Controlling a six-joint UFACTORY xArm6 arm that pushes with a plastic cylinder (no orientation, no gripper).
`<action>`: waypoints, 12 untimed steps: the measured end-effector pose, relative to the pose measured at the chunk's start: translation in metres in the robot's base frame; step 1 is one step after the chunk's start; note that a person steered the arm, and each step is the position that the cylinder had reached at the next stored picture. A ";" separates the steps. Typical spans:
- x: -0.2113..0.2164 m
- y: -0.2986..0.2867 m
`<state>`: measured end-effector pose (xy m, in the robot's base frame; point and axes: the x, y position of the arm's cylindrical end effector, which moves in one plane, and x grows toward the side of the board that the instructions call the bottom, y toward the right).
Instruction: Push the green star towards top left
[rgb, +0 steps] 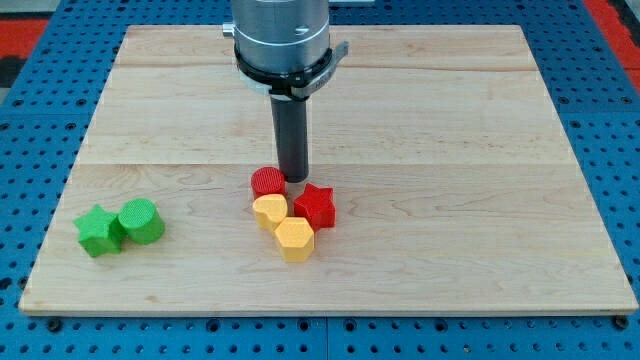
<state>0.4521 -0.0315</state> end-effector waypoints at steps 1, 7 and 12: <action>-0.015 0.003; 0.105 -0.119; 0.108 -0.144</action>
<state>0.5597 -0.1756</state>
